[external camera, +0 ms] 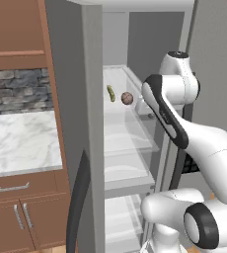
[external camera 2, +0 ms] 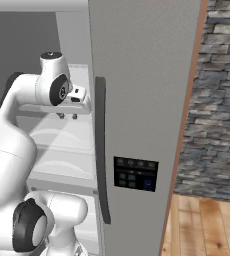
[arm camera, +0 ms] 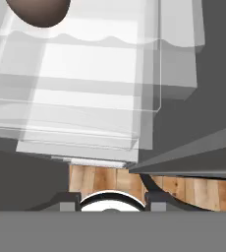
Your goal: Pick the egg and butter from the fridge and place them by the bowl for mixing.
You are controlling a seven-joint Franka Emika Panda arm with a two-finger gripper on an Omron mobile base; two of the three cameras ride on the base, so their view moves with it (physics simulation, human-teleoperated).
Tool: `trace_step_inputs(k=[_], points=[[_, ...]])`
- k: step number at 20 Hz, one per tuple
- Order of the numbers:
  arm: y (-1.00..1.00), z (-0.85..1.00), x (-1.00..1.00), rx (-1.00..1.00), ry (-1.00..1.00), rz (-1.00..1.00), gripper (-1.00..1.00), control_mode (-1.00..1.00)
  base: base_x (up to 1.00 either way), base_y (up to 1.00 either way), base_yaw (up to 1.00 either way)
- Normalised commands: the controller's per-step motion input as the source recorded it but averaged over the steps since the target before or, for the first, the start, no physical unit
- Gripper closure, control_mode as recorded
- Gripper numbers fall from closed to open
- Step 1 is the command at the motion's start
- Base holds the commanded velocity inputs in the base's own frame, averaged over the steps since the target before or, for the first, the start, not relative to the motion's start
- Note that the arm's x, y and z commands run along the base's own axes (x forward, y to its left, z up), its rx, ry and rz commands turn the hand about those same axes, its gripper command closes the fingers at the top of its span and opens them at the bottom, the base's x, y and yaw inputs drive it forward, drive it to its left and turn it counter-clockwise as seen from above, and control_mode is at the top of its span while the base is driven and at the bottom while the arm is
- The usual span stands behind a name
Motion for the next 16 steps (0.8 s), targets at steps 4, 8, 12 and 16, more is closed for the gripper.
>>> trace_step_inputs(k=[4, 8, 12, 16], points=[[0.13, 0.00, 0.01, 0.00, -0.01, 0.00, -1.00, -1.00, 0.00, 0.00, 0.00], [0.36, 0.09, 0.16, 0.00, -0.14, -0.03, -1.00, -1.00, 0.00, 0.00, 0.00], [0.31, 0.27, 0.03, 0.02, -0.22, -0.07, -1.00, -1.00, 0.00, 0.00, 0.00], [0.29, 0.33, 0.00, 0.03, -0.27, -0.05, -1.00, -1.00, 0.00, 0.00, 0.00]])
